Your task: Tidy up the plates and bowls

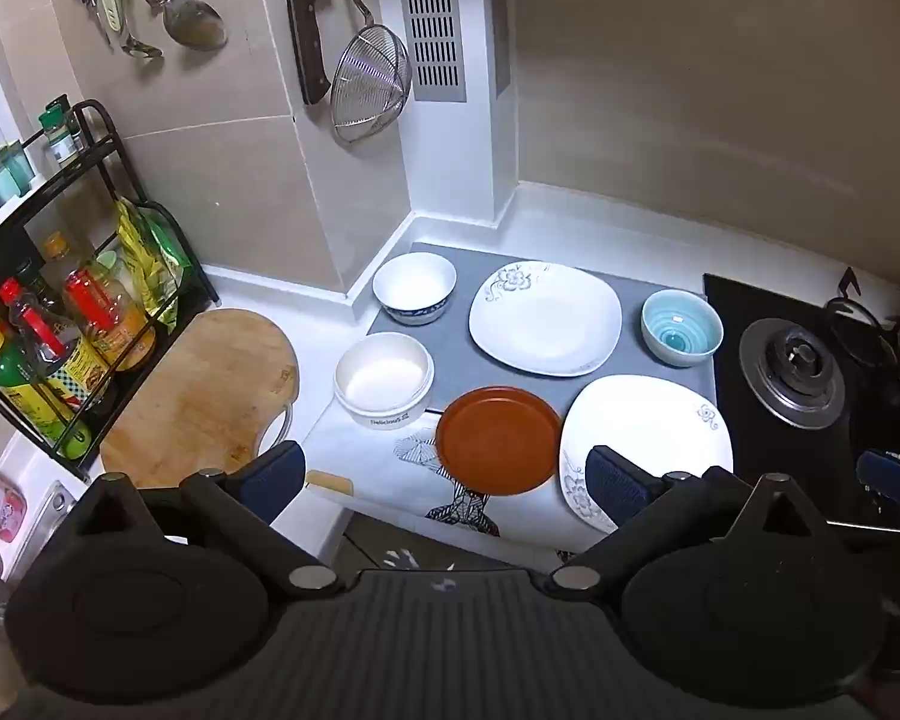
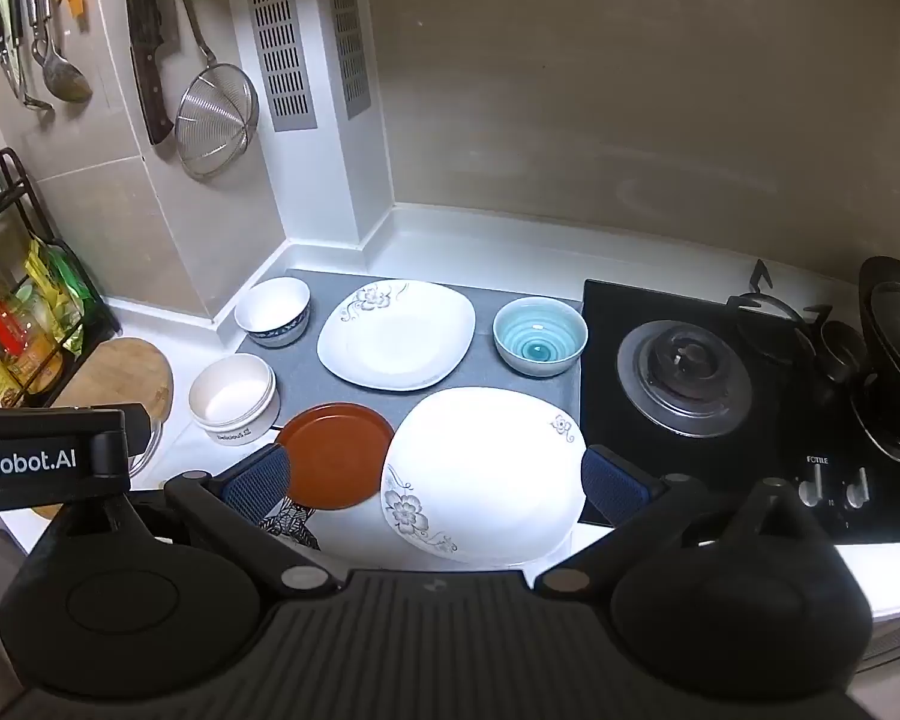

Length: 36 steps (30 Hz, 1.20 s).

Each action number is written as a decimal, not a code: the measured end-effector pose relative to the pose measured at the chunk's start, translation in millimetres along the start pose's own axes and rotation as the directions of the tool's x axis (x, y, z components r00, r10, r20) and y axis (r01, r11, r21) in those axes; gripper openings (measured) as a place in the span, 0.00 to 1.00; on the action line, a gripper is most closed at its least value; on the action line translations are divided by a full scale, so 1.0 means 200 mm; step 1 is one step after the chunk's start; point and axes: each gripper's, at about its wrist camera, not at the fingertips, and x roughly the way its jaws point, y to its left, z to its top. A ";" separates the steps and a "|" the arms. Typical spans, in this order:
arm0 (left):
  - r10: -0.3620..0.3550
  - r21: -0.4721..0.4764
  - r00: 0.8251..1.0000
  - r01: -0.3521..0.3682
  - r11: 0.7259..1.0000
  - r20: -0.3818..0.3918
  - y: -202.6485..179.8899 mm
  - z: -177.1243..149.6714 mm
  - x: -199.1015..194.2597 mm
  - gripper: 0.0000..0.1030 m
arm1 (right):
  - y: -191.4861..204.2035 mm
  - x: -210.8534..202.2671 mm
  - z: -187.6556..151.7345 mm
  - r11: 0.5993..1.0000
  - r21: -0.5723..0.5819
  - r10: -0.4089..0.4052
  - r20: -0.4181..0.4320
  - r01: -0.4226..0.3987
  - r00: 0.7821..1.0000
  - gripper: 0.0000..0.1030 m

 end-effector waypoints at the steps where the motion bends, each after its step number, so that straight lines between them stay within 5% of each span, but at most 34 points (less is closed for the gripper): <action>1: -0.003 0.000 1.000 0.003 1.000 -0.006 0.00 0.00 0.00 0.97 | 0.00 0.00 0.00 1.000 0.003 -0.001 -0.005 0.001 1.000 1.00; 4: -0.034 -0.011 0.998 0.034 0.999 -0.059 0.01 0.02 0.03 0.97 | -0.02 0.00 -0.03 0.999 0.032 0.021 -0.005 -0.021 1.000 1.00; 36: 0.019 0.010 0.999 -0.019 1.000 -0.046 -0.07 -0.06 -0.06 0.97 | -0.06 -0.02 -0.09 0.996 0.084 0.040 -0.048 -0.036 0.998 1.00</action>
